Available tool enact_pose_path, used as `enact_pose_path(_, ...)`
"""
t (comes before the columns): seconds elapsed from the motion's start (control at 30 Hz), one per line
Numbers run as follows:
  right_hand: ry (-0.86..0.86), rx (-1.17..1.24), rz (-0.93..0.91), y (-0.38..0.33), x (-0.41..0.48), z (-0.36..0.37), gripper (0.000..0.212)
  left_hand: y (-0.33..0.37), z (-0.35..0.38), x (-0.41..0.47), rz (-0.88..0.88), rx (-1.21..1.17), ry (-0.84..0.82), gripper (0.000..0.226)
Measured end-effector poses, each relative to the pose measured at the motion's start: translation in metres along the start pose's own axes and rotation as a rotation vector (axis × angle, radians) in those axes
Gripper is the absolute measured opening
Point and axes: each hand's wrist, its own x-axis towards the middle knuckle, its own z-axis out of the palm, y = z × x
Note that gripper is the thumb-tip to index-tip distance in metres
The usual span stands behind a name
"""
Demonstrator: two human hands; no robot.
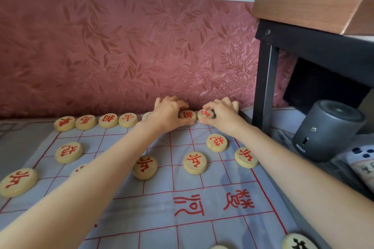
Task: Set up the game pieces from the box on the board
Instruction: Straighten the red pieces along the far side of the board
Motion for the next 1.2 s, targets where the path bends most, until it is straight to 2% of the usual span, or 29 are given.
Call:
enact_pose_path(0.13,-0.021,0.008,0.011,-0.002,-0.002,-0.006,0.051,0.005,-0.003,-0.004,0.035,-0.017,0.022,0.052)
enact_pose_path(0.27,-0.017,-0.007,0.014,-0.005,-0.003,-0.007,0.043,0.008,-0.007,-0.010,0.119,-0.023,0.038,0.036)
enact_pose_path(0.4,0.005,0.007,0.038,-0.005,-0.002,-0.004,0.045,0.007,-0.004,-0.018,0.204,-0.028,0.042,0.024)
enact_pose_path(0.57,-0.008,0.039,0.062,-0.007,-0.007,-0.006,0.052,0.004,-0.003,-0.024,0.215,-0.058,0.058,0.029)
enact_pose_path(0.67,0.050,0.091,0.131,-0.002,-0.009,-0.019,0.043,0.005,-0.003,-0.024,0.239,-0.075,0.040,0.027)
enact_pose_path(0.73,0.103,0.167,0.189,0.007,-0.009,-0.028,0.035,0.009,0.000,-0.024,0.242,-0.080,-0.005,0.035)
enact_pose_path(0.83,0.079,0.285,0.260,0.013,-0.009,-0.031,0.045,0.021,0.006,-0.024,0.248,-0.037,-0.094,0.046)
enact_pose_path(1.0,-0.089,0.203,0.230,0.015,-0.011,-0.017,0.051,0.026,0.012,-0.021,0.226,-0.016,-0.149,0.046)
enact_pose_path(1.1,-0.064,0.180,0.229,0.017,-0.013,-0.014,0.051,0.024,0.013,-0.022,0.232,-0.012,-0.128,0.045)
enact_pose_path(1.2,-0.026,0.119,0.228,0.016,-0.012,-0.015,0.041,0.026,0.013,-0.023,0.230,-0.012,-0.116,0.044)
